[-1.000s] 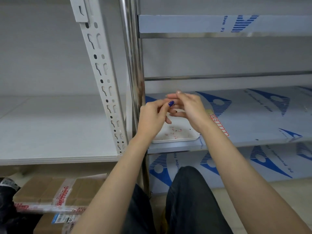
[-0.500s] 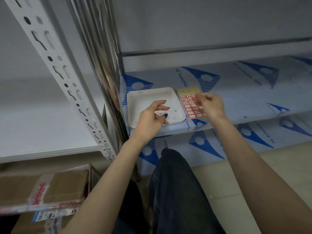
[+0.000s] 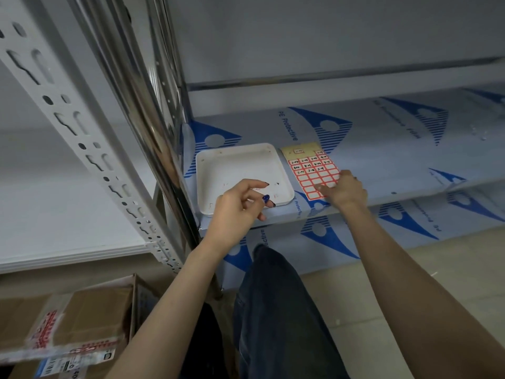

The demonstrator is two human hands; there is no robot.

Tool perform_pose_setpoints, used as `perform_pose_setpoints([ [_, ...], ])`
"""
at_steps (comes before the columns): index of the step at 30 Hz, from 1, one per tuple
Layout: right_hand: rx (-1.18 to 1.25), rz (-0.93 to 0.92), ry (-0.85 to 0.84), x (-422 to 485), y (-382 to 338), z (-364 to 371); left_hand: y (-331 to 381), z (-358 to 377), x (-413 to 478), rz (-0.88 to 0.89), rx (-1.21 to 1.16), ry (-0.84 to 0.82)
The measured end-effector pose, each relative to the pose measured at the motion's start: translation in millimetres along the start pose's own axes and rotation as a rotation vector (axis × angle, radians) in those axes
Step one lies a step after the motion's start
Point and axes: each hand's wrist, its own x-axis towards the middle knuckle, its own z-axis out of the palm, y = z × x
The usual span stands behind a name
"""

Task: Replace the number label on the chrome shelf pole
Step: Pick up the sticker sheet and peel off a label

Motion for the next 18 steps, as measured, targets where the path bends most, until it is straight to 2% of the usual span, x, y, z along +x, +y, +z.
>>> perform_pose_setpoints([
  [3,0.113,0.042,-0.003,-5,4,-9,2,5,-2,0.012,-0.021,-0.031],
  [9,0.113,0.036,0.006,-18,9,-16,6,11,-7,0.031,-0.023,-0.061],
  [18,0.104,0.02,0.19,-36,15,-10,4,18,-11,-0.032,0.058,-0.147],
])
